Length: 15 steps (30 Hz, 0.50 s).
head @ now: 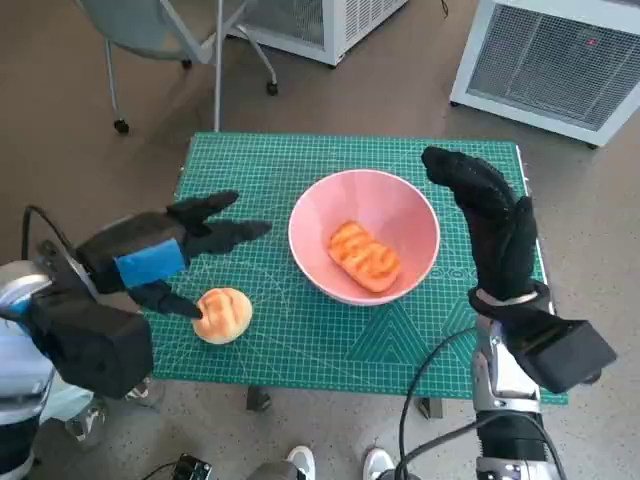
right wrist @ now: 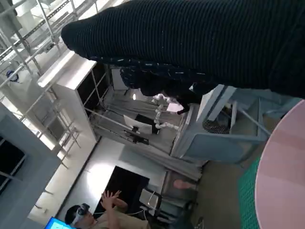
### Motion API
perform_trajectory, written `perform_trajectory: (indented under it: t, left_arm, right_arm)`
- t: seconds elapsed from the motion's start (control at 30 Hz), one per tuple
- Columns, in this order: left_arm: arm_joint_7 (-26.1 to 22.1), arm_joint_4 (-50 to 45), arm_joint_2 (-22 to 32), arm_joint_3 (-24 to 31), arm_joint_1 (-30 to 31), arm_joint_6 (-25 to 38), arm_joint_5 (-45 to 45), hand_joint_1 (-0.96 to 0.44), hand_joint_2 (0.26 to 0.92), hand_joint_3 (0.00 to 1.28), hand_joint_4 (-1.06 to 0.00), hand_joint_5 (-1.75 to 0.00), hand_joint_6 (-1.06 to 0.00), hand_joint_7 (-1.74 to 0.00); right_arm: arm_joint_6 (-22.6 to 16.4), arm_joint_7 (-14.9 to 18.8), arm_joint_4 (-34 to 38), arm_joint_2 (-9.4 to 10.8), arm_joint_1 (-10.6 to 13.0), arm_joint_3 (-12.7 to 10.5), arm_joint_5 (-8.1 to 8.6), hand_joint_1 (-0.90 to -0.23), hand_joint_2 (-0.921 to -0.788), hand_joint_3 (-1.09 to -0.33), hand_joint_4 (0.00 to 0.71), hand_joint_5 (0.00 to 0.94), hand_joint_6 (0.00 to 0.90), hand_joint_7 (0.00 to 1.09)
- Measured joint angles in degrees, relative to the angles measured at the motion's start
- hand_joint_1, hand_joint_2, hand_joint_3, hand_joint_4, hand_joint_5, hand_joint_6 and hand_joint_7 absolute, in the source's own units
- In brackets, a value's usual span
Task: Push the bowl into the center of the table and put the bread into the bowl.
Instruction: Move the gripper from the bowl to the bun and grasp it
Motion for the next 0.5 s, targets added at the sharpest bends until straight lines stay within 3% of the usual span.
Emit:
perform_trajectory:
  t: [0.27, 0.5]
  left_arm:
    - [1.65, 1.10, 0.01, -1.02, 2.33, 0.01, 2.72, -0.22, 0.698, 0.00, -0.06, -0.01, -0.31, -0.01]
    - [4.79, 1.73, -0.93, -5.10, 4.35, 2.13, 9.44, -0.23, 0.705, 0.01, -0.05, 0.00, -0.31, 0.00]
  right_arm:
    - [-0.18, 0.79, 0.72, 0.11, -0.33, -0.01, 0.28, -0.780, -0.921, -0.778, 0.090, 0.000, -0.001, 0.44]
    - [-0.76, 1.56, 2.00, 0.13, -0.69, -0.19, 0.61, -0.779, -0.921, -0.780, 0.088, 0.000, -0.001, 0.44]
